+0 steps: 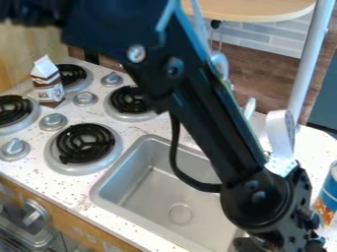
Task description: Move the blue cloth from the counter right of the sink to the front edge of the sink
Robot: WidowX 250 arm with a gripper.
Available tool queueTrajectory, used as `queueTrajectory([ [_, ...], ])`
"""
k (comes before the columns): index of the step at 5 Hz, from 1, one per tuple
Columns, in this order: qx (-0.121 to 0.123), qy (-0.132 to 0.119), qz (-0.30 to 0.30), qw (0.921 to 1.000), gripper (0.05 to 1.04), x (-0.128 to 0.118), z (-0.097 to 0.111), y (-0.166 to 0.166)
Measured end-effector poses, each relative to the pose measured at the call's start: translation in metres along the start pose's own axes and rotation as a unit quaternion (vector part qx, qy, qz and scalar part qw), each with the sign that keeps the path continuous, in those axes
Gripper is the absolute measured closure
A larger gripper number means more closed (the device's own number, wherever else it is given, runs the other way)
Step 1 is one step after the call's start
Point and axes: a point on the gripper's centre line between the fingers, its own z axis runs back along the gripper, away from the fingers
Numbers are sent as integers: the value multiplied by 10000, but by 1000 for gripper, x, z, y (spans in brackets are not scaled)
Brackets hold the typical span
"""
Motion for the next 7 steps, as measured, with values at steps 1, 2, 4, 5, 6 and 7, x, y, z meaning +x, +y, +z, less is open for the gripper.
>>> queueTrajectory([
  [1, 61, 16, -35, 10000, 84, -5, 0, 6],
  [2, -11, 166, 160, 9997, 84, -19, 10, 26],
  [4, 335, 104, 563, 9978, 84, -16, 16, 77],
  [5, 507, 35, 700, 9963, 84, -14, 18, 99],
  [6, 557, -54, 783, 9954, 84, -8, 23, 109],
  [7, 672, -83, 872, 9939, 84, -7, 23, 123],
])
